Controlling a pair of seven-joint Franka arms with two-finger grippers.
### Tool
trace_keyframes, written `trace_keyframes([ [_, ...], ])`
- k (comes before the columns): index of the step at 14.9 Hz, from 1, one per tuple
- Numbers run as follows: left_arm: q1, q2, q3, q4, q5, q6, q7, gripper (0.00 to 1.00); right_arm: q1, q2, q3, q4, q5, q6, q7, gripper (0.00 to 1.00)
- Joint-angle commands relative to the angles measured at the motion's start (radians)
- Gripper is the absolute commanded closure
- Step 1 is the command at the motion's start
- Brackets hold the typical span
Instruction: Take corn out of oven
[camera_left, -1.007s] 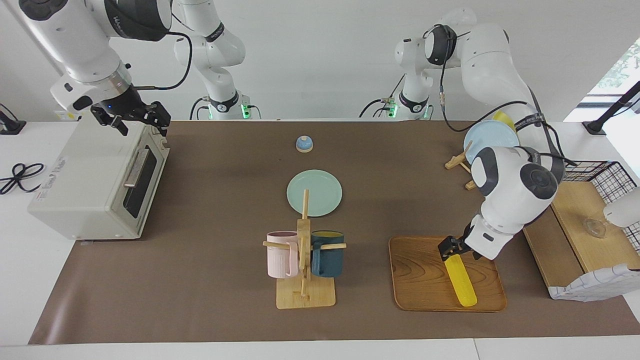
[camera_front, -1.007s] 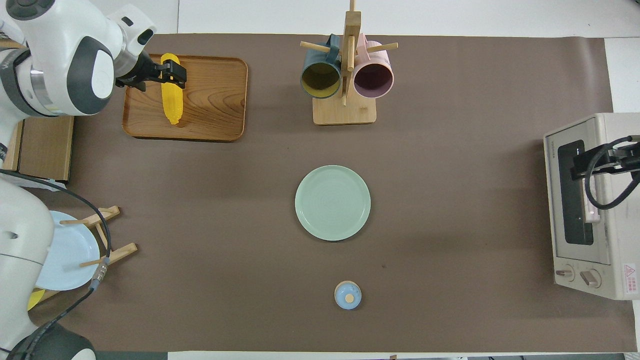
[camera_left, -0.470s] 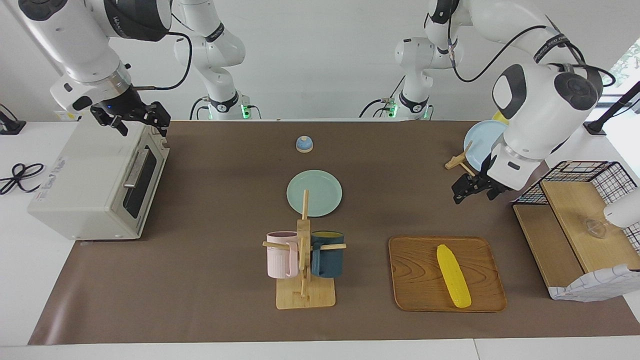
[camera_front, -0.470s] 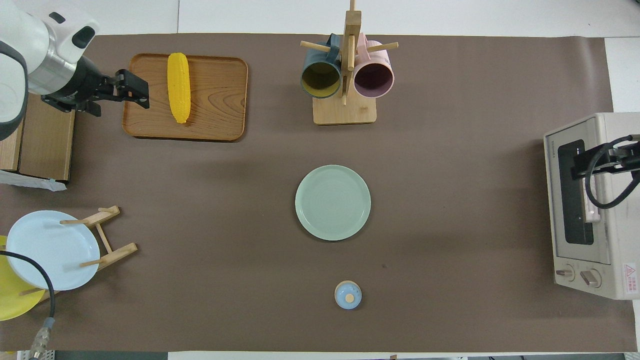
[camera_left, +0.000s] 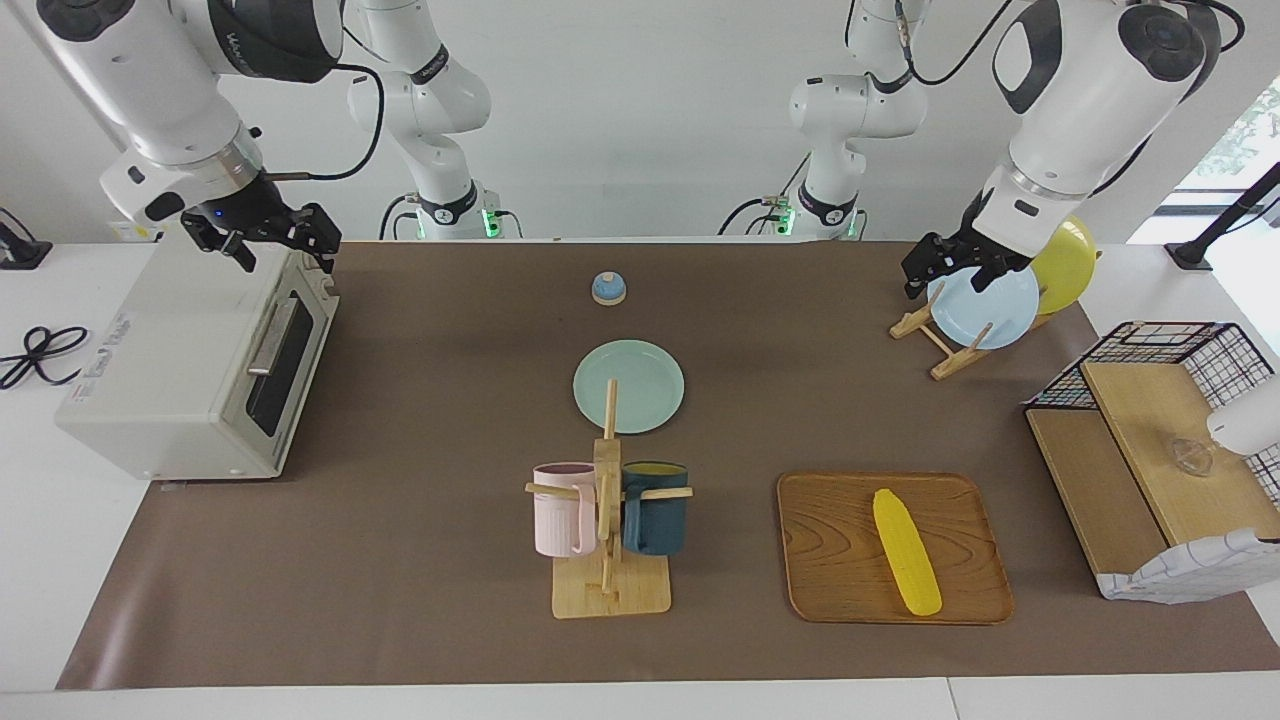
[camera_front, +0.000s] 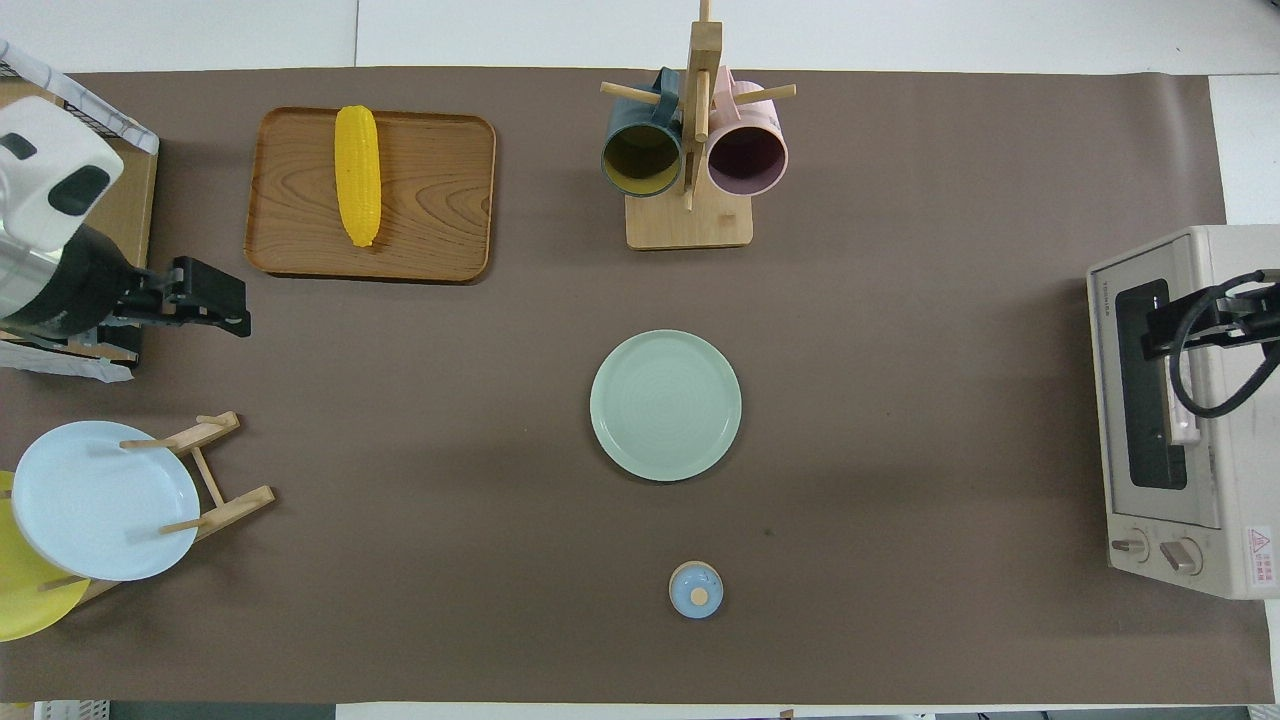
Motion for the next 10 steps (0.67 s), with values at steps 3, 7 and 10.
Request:
trace_keyframes([
  [3,-0.006,-0.024,-0.015,-0.03,0.016,0.02,-0.011,0.0,-0.006,0.006,0.0,0.017,0.024,-0.017,0.015,0.0],
  [7,-0.003,-0.001,-0.024,0.029,0.011,-0.014,-0.011,0.0,-0.006,0.006,0.0,0.017,0.024,-0.017,0.015,0.0],
  [10,-0.004,0.001,-0.022,0.032,0.022,-0.013,-0.009,0.0,-0.006,0.006,0.0,0.017,0.024,-0.019,0.015,0.0],
])
